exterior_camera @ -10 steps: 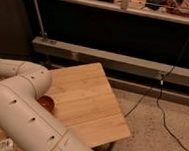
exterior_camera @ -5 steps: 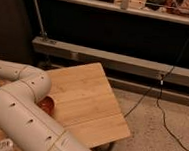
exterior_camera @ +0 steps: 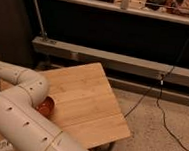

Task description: Place the ceramic cup in the ceramic bowl

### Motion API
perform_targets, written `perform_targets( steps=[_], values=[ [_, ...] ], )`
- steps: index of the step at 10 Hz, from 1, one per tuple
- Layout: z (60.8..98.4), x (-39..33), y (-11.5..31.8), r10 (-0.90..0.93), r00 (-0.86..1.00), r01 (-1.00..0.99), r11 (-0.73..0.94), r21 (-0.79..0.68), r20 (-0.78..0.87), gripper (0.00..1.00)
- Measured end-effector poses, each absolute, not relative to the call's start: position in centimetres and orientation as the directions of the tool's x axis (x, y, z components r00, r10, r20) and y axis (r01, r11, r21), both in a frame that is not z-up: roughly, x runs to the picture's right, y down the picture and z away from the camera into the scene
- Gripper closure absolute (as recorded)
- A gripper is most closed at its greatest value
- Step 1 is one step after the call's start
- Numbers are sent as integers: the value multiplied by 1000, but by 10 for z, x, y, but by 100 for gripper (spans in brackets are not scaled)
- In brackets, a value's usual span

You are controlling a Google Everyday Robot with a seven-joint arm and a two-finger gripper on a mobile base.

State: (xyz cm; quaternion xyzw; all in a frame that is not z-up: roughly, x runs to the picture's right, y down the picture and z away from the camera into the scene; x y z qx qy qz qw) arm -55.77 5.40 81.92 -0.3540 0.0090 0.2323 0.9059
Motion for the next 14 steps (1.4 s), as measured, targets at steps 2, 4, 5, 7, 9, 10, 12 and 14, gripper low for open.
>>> perform_targets(
  steps=[2,4,5,7,9,10,12,14],
  values=[
    [765,-509,-21,413,888,-445,666,-599,-200,100],
    [737,-477,-55,423,884,-451,657,-604,-200,100],
    [728,-464,-63,427,884,-444,643,-624,-189,100],
    [713,-452,-65,451,881,-418,599,-683,-144,100],
    [688,-434,-44,465,881,-367,545,-754,-92,100],
    [674,-418,-25,458,886,-342,535,-773,-75,100],
    [667,-360,23,420,904,-327,549,-769,-84,100],
    [668,-319,61,397,912,-334,566,-754,-106,100]
  ],
)
